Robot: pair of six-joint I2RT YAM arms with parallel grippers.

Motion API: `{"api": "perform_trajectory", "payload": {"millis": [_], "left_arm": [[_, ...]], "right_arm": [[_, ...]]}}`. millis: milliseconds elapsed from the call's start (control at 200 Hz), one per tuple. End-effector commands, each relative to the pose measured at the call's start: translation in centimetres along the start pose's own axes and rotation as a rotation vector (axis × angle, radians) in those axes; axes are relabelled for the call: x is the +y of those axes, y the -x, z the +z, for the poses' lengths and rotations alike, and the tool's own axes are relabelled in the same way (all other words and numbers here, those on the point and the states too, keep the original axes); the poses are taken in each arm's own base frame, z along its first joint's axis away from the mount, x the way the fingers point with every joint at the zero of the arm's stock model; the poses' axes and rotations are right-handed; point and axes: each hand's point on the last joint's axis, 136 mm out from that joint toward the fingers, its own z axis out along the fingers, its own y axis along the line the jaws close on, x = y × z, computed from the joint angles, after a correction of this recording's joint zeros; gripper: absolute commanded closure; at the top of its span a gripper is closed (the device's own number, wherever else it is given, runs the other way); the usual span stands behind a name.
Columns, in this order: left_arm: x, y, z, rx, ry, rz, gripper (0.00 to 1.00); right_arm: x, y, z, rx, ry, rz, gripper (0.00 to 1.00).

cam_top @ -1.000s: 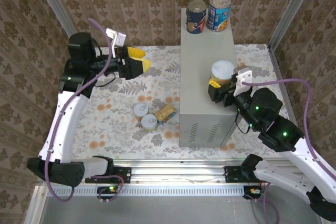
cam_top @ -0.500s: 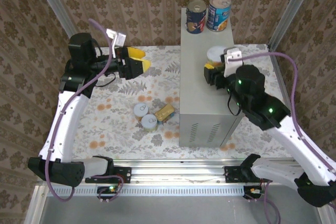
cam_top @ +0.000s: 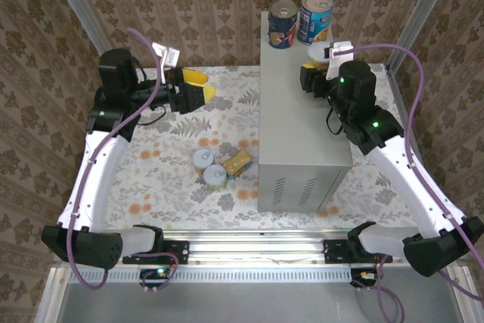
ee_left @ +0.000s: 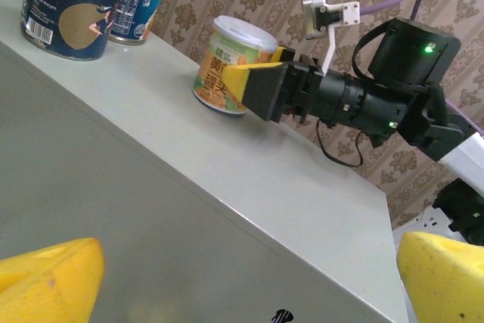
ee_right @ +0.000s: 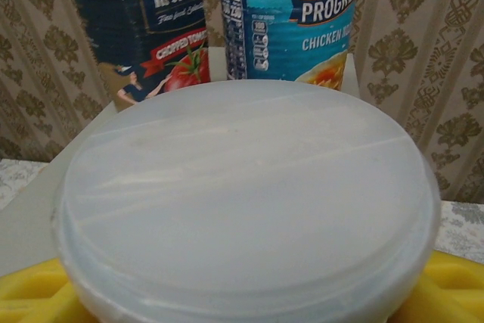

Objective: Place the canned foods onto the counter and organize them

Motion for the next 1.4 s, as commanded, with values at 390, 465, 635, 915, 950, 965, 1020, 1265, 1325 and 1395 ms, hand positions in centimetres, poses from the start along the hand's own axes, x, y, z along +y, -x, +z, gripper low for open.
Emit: {"api": "perform_trajectory", "payload": {"millis": [390, 465, 635, 915, 950, 965, 1020, 1265, 1325, 1395], "left_arm": [[-0.2, 0.6, -0.2, -0.014, -0.035, 0.003, 0.0], [-0.2, 0.5, -0.1, -0.013, -0.037, 0.001, 0.0], [-0.1, 0.7, -0.1, -0.016, -0.039, -0.001, 0.0], [-0.1, 0.8, -0.1, -0.021, -0.044, -0.004, 0.0], [-0.1, 0.8, -0.1, -0.02, -0.045, -0.006, 0.0], [-0.1, 0.8, -0.1, -0.021, -0.045, -0.006, 0.0], [-0.1, 0.8, -0.1, -0.021, -0.046, -0.006, 0.0], [-0.2, 0.8, -0.1, -0.022, -0.045, -0.005, 0.0], [-0.2, 0.7, -0.1, -0.02, -0.042, -0.006, 0.0], [-0.1, 0.8, -0.1, -0.021, -0.04, -0.007, 0.0]], "right_arm": [[-0.8, 0.0, 5.1, -0.051, 0.044, 0.016, 0.22], [-0.8, -0.3, 5.2, -0.044, 0.042, 0.015, 0.2], [-0.9, -0.5, 4.5, -0.043, 0.049, 0.003, 0.12], [-1.5, -0.8, 2.4, -0.056, 0.038, 0.0, 0.1], [-1.6, -0.9, 2.3, -0.056, 0.035, -0.001, 0.11], [-1.6, -0.9, 2.3, -0.056, 0.033, 0.0, 0.12], [-1.7, -1.1, 2.4, -0.055, 0.03, -0.003, 0.13], [-1.5, -1.0, 3.3, -0.051, 0.038, -0.004, 0.23], [-1.5, -0.9, 3.5, -0.051, 0.039, -0.004, 0.25], [-1.5, -0.9, 3.7, -0.049, 0.043, -0.003, 0.26]]}}
